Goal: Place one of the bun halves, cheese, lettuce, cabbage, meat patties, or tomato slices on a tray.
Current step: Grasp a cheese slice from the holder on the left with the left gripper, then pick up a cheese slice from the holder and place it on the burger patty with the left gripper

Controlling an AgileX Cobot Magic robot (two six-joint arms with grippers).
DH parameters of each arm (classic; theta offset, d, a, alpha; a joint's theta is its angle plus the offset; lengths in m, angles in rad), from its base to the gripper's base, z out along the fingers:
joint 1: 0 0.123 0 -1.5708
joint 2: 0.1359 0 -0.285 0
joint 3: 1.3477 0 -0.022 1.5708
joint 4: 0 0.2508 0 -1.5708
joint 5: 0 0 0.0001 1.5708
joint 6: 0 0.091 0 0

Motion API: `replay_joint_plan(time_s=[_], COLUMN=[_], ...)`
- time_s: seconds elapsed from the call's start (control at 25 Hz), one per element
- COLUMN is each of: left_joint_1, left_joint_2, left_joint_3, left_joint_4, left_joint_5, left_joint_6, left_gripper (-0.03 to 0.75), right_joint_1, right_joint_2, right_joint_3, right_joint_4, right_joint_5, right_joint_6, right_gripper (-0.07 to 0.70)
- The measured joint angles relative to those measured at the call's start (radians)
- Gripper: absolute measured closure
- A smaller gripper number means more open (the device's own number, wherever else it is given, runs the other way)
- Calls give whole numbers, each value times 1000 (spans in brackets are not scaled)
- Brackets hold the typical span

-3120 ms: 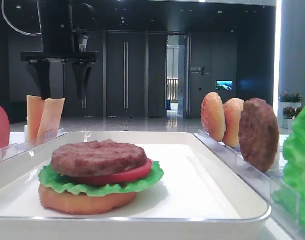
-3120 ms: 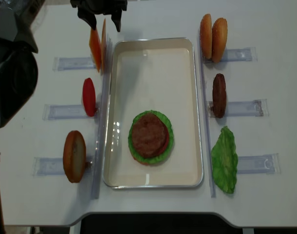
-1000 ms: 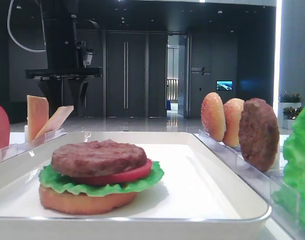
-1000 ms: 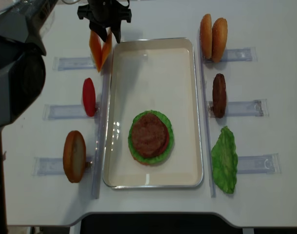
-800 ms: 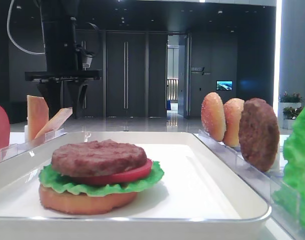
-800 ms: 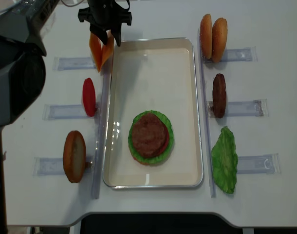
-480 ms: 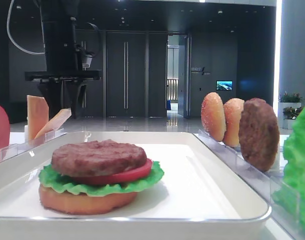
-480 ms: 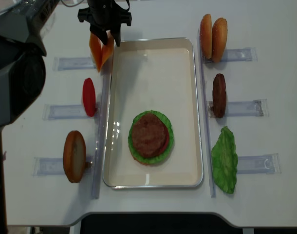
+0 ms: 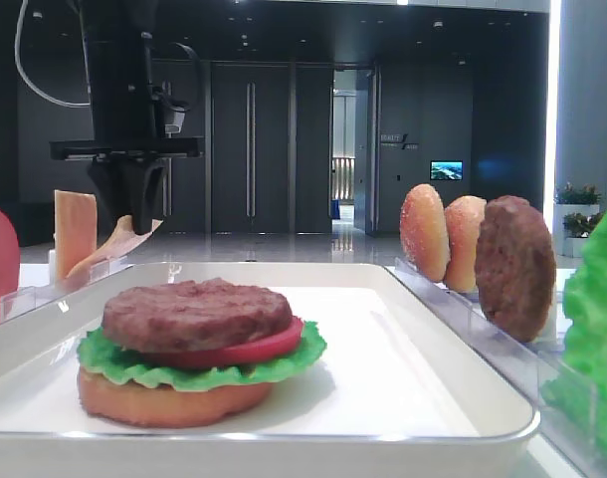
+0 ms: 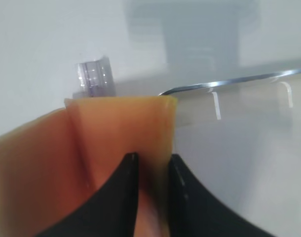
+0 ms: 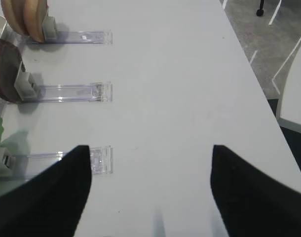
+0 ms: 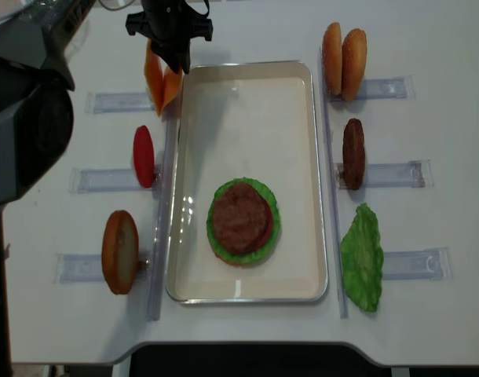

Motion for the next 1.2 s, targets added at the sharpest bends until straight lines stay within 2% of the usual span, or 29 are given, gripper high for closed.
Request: replay_joint_plan(time_s=[0.08,0.2,1.2], left_joint_1=[0,0,29], left_joint_2=[0,-1,-85], left_joint_3=[0,0,42], left_joint_4=[0,1,-30], left_joint_5=[0,0,0], left_joint_6=[7,11,25], left_gripper=[641,678,682], right_joint_1=[0,0,0], right_joint_2=[0,0,0], right_joint_3=[0,0,0], right_joint_4=[0,0,0], right_joint_5=[0,0,0], right_joint_6=[0,0,0], right_gripper=[146,146,146])
